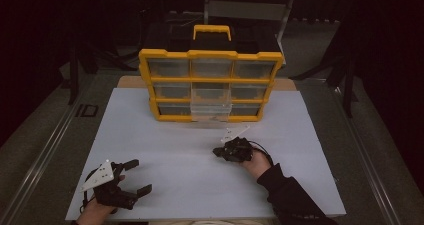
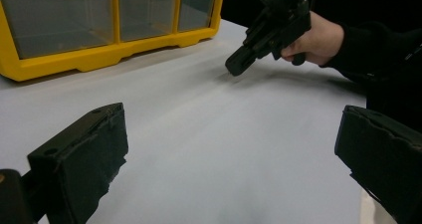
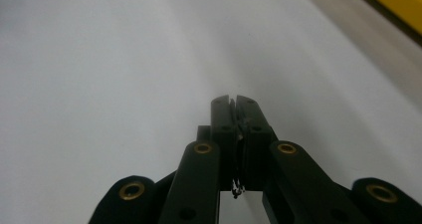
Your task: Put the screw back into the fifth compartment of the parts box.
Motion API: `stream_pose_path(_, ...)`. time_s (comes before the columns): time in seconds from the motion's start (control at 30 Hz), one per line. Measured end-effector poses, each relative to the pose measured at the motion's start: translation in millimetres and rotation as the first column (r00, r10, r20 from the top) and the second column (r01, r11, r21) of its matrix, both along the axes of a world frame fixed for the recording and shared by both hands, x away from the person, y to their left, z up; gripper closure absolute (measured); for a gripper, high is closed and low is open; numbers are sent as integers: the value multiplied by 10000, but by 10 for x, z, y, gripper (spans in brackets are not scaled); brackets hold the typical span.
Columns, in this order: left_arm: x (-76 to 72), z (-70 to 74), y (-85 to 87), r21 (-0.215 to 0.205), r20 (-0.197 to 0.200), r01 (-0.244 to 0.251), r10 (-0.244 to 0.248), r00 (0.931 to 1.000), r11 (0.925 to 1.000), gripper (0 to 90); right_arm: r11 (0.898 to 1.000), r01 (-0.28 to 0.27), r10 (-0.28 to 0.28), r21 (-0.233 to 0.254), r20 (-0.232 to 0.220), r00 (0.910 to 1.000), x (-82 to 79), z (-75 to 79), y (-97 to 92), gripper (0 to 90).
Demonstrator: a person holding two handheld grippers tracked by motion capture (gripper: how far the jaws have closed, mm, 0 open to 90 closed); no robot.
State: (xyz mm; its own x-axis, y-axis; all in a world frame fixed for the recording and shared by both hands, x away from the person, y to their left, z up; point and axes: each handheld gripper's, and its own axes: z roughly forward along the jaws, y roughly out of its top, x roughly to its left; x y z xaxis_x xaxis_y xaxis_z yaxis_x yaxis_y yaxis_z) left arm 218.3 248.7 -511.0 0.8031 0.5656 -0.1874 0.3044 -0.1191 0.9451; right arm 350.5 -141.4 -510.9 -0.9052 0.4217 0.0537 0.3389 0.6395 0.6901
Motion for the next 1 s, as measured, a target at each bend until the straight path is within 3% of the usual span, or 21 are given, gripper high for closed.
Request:
stream_pose_path(0.27, 3, -2, -1, 4, -4, -12, 12, 10000, 10000, 12, 9994, 81, -86, 340, 124, 9999, -55, 210, -101, 876)
stream_pose_path(0.53, 5, -3, -3, 15, 5, -17, 17, 10000, 10000, 12, 9981, -4, -31, 619, 570, 9984, -159, 516, -180, 876)
stream_pose_path(1.0, 3, -1, -2, 36, 17, -6, 6, 10000, 10000, 12, 9947, -90, -35, 1024, 1205, 9927, -244, 893, -260, 876)
